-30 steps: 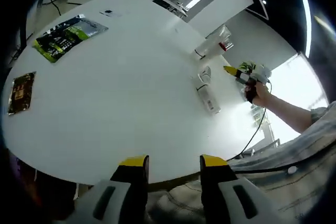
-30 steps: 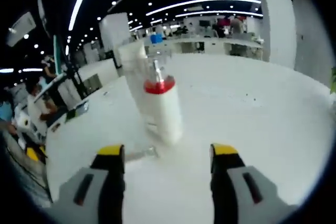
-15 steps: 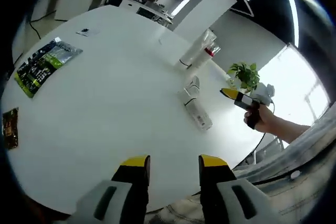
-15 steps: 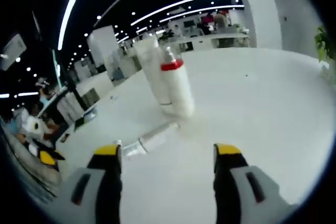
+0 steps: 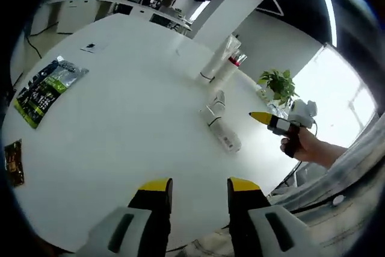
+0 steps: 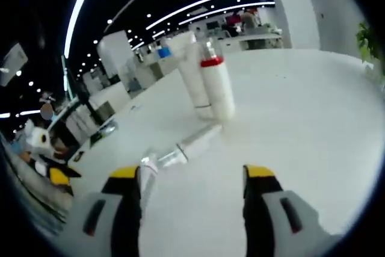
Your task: Arrange the skincare products in the storage area until every visible bottle or jar stands upright without overlapping.
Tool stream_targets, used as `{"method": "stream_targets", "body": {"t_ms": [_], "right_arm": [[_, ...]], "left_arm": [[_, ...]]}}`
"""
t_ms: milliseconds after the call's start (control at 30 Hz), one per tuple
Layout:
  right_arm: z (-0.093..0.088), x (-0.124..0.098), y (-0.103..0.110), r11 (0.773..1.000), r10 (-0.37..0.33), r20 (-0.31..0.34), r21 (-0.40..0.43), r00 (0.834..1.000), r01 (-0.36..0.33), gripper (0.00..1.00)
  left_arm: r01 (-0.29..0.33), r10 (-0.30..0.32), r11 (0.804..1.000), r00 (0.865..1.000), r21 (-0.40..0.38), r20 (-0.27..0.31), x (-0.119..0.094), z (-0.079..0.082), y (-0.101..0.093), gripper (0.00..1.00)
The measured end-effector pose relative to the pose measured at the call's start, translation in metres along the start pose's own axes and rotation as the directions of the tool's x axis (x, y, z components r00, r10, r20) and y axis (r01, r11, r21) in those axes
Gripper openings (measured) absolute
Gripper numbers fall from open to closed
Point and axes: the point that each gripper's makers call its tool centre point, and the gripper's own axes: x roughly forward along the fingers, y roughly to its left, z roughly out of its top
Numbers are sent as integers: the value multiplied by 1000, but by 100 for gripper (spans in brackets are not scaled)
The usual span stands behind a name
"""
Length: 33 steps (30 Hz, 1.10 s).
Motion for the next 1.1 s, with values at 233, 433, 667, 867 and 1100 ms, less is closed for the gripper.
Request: {"method": "stream_targets", "body": {"t_ms": [233, 433, 667, 867, 1100], "right_arm": [[-16, 6, 38, 996, 89, -22, -8, 996, -89, 63], [-25, 22, 70, 986, 146, -80, -64, 986, -151, 60], [-46, 33, 89, 967, 158, -199, -166, 967, -193, 50], [-51, 38, 94, 960, 121, -229, -221, 966, -173, 37], [-57, 45, 90, 945, 82, -284, -282, 955, -165, 29]], "left_arm": [[-4, 4, 1000, 1000, -7, -17, 1, -7, 0, 37], [-13, 13, 1000, 1000, -11, -8, 1, -4, 0, 37], [-19, 19, 1000, 1000, -6, -19, -1, -8, -1, 37], [-26, 26, 1000, 1000, -16, -12, -3, -9, 2, 36], [-29, 29, 999, 1000, -16, -12, -5, -9, 4, 36]]}}
